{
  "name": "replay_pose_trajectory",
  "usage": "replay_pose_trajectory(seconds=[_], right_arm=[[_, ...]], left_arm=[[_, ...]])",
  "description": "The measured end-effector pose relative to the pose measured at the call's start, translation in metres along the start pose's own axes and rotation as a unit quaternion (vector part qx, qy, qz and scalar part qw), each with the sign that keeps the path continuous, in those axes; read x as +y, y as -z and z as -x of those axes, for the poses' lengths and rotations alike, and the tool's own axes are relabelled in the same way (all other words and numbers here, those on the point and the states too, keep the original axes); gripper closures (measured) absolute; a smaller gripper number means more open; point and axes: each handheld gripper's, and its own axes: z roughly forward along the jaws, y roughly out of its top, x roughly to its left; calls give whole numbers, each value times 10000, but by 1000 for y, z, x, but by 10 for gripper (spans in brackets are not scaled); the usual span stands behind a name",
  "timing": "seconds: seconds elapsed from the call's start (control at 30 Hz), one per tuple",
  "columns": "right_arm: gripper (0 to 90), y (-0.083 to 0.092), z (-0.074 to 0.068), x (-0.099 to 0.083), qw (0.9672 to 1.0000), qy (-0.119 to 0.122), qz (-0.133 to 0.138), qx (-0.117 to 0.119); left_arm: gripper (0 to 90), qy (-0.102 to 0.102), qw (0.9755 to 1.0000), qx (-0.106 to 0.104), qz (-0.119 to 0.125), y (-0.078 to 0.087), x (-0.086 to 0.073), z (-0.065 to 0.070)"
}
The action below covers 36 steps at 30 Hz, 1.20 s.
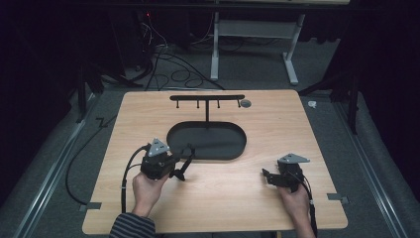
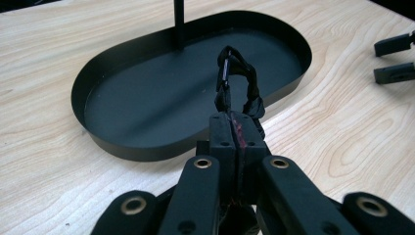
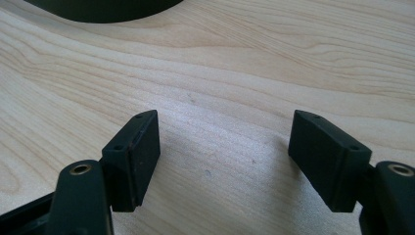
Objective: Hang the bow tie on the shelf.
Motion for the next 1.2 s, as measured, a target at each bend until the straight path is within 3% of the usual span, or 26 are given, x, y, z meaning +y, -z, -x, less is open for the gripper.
replay_pose_trajectory(seconds=[0.7,1.2], right_arm=[[289,0,0,0,10000,-16,-7,10],[289,0,0,0,10000,-18,-1,12]], left_arm=[[885,108,9998,-126,149,7,27,-12],[885,58,9995,-127,300,10,48,-18]])
